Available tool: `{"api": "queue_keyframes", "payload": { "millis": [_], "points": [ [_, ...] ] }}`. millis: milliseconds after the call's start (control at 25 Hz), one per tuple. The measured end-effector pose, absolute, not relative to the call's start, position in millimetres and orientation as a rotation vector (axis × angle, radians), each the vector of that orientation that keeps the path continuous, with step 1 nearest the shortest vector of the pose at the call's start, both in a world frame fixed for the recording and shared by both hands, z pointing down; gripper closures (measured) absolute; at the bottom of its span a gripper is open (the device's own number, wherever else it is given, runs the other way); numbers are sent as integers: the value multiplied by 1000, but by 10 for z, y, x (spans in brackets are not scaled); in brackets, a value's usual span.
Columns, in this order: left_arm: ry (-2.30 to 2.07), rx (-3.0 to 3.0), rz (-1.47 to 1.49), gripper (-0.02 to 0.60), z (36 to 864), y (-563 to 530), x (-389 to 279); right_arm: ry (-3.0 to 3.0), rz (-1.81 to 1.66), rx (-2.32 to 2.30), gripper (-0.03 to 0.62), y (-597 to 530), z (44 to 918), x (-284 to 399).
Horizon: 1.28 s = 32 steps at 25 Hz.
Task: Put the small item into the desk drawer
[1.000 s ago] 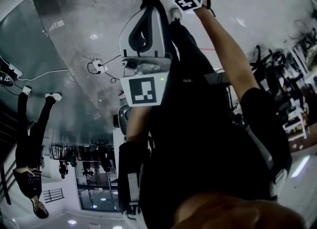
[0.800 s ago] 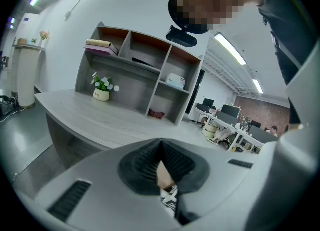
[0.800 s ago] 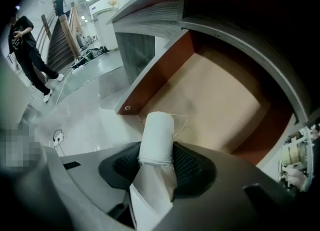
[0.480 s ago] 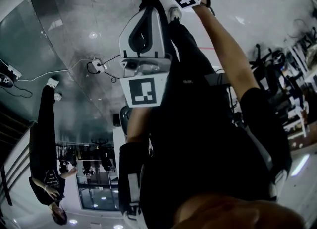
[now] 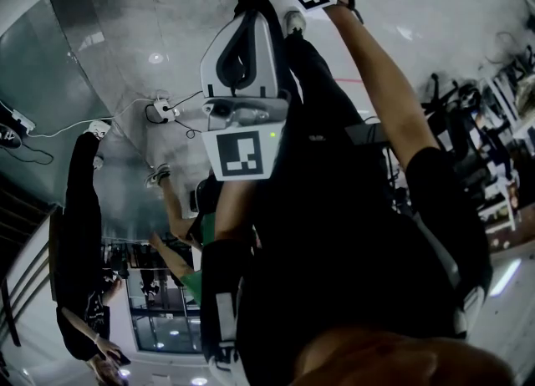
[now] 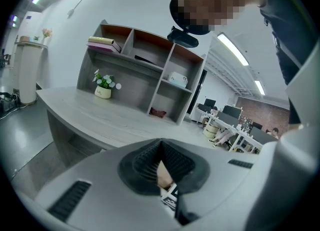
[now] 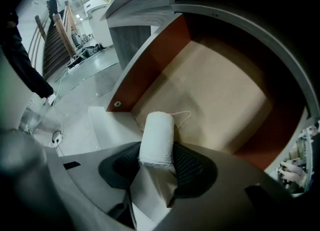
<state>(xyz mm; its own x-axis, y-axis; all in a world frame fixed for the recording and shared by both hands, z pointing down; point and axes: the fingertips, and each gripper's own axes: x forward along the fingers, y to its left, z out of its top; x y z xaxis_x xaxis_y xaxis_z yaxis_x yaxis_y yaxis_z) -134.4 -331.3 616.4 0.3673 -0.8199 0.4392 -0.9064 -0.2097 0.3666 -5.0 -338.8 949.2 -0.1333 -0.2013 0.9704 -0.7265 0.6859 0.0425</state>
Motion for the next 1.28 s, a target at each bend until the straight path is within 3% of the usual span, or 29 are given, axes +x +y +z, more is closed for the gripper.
{"api": "queue_keyframes", "payload": {
  "millis": [1280],
  "points": [
    [-1498,2071,158,591,6003,-3251,-1368,-1688,532,781,418,-3348,9335,-57]
  ]
}}
